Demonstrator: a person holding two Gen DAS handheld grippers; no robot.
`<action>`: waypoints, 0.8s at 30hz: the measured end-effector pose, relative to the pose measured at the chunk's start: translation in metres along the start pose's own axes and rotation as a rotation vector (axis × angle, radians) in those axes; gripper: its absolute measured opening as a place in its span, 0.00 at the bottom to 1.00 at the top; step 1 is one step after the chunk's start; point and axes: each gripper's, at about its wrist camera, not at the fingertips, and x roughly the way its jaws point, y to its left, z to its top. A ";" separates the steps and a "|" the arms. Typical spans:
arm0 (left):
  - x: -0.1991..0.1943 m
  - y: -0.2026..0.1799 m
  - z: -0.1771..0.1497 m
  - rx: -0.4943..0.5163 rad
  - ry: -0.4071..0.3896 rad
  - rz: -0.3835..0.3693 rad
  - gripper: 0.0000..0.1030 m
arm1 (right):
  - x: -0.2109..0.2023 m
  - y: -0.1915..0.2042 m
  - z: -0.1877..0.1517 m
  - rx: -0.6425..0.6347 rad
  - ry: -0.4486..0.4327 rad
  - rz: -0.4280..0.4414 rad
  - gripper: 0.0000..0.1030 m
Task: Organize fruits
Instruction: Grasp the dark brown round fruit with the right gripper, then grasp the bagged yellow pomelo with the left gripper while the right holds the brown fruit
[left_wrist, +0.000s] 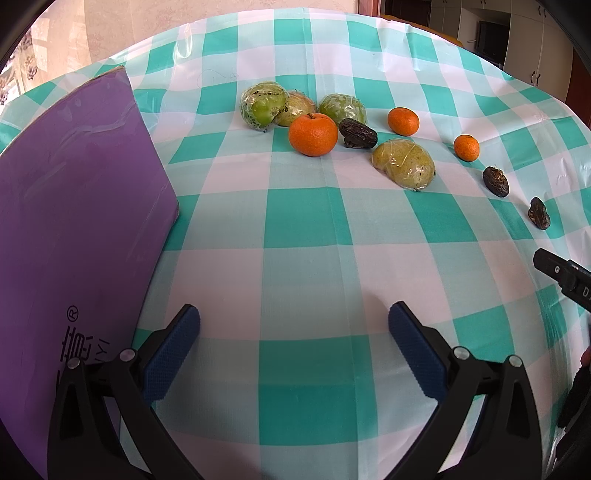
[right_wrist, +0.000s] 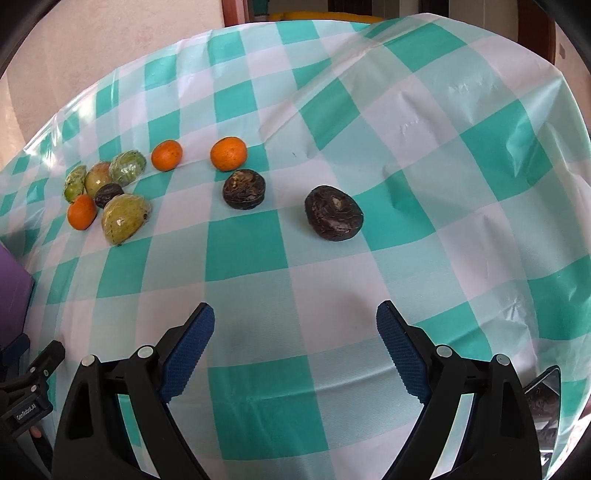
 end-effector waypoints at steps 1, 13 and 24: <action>0.000 0.000 0.000 0.000 0.000 0.000 0.99 | 0.005 -0.008 0.006 0.018 0.007 -0.004 0.83; 0.000 0.000 0.000 0.000 0.000 0.000 0.99 | 0.029 0.001 0.037 -0.033 -0.020 -0.003 0.58; -0.002 -0.002 -0.002 -0.018 0.004 0.006 0.99 | 0.031 0.007 0.039 -0.045 -0.038 0.009 0.37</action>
